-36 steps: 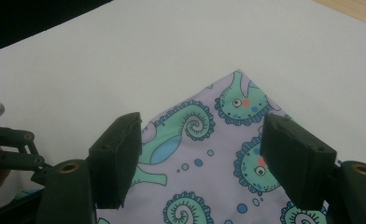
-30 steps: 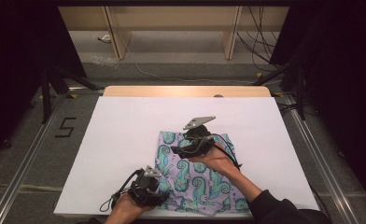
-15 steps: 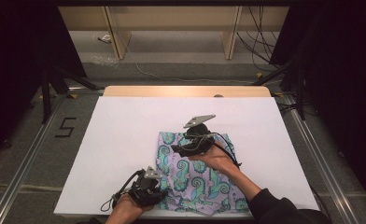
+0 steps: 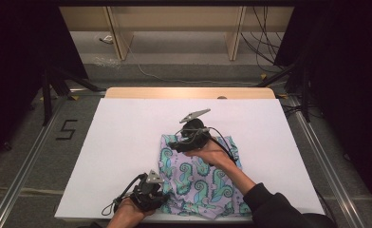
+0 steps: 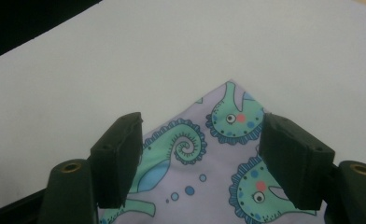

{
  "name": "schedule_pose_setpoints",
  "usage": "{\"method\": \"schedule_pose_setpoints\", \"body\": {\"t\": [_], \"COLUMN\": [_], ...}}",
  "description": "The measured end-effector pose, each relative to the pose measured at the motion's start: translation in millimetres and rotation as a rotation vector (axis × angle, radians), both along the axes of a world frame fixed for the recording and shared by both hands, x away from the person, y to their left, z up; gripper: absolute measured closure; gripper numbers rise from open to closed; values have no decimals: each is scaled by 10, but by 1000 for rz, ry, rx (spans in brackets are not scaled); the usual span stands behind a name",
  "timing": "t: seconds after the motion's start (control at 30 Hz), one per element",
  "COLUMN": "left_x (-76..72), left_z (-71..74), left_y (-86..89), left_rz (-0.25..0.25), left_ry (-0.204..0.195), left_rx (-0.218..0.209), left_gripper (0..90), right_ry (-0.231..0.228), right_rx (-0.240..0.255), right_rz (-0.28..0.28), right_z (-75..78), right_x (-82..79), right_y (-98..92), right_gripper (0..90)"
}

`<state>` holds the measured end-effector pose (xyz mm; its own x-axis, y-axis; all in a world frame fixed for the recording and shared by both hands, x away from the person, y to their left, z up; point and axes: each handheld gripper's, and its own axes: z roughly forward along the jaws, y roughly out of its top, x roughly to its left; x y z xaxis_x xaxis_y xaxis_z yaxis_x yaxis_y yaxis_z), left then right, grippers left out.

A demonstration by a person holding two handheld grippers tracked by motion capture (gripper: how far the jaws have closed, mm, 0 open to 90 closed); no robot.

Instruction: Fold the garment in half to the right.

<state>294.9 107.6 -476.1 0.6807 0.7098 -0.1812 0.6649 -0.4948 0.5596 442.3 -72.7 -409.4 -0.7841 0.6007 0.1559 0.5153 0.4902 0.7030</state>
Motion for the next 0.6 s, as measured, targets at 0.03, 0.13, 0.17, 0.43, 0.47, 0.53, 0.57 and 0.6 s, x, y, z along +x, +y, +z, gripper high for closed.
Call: {"method": "schedule_pose_setpoints", "body": {"t": [0.03, 0.13, 0.17, 0.43, 0.47, 0.53, 0.57, 0.6], "left_x": [1, 0, -1, -11, -12, -12, -12, -13], "left_z": [1, 2, 2, 2, 2, 2, 2, 1], "left_y": [0, 0, -1, -5, -5, -6, -5, -4], "left_rz": [-1, -5, -5, -10, -10, -12, -12, -11], "left_ry": [-1, -4, -4, -6, -7, -7, -7, -7], "left_rx": [1, 3, 2, 0, -1, 1, 0, -1], "left_gripper": [805, 805, 805, 804, 804, 803, 803, 803], "right_ry": [9, 13, 16, 58, 66, 77, 84, 86], "right_rx": [-7, -41, -45, -87, -91, -105, -109, -114], "right_rz": [3, 2, 1, -21, -25, -27, -31, -31], "right_z": [-8, -27, -32, -120, -132, -164, -181, -201], "right_x": [22, 97, 126, 396, 422, 482, 507, 532], "right_y": [35, 135, 160, 309, 325, 356, 372, 386], "right_gripper": [314, 314, 314, 314, 314, 314, 313, 313]}}
